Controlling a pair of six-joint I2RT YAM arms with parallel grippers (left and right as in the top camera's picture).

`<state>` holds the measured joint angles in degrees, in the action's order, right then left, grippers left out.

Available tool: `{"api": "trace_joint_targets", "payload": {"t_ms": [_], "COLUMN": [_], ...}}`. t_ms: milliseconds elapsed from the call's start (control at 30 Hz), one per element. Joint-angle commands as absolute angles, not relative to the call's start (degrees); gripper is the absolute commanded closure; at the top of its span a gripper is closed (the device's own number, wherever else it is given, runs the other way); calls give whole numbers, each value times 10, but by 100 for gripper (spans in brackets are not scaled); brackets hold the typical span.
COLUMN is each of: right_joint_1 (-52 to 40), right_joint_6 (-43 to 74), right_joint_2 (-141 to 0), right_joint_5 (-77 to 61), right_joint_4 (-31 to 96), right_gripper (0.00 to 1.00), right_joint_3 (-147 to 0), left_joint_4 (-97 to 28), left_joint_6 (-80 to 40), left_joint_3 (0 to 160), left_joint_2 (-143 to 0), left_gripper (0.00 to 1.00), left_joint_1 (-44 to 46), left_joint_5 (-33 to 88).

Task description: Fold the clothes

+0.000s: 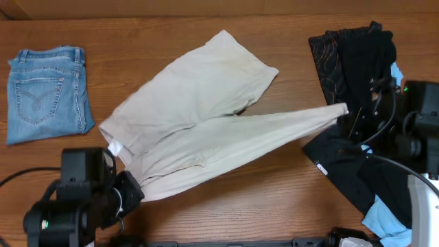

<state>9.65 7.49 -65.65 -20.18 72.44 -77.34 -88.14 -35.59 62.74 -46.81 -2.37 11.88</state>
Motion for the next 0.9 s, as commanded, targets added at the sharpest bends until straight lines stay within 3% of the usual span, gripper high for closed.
{"api": "trace_joint_targets", "payload": {"t_ms": [0, 333, 500, 867], "right_joint_1": [103, -17, -58, -75], "right_joint_6": [57, 13, -11, -18], "right_joint_2": [-703, -938, -1014, -1046], "right_joint_5": [-92, -94, -90, -81], "right_joint_4": [678, 480, 387, 261], "right_gripper": [96, 96, 96, 96], "right_joint_3": [-852, -898, -898, -898], "left_joint_4": [-894, -685, -632, -544], "left_joint_6": [-363, -420, -429, -429], "left_joint_3": [636, 593, 558, 557], "left_joint_2": [-445, -467, -539, -733], "left_gripper": [94, 93, 93, 94], "left_joint_1": [-38, -38, -38, -39], "left_joint_5": [36, -90, -95, -144]}}
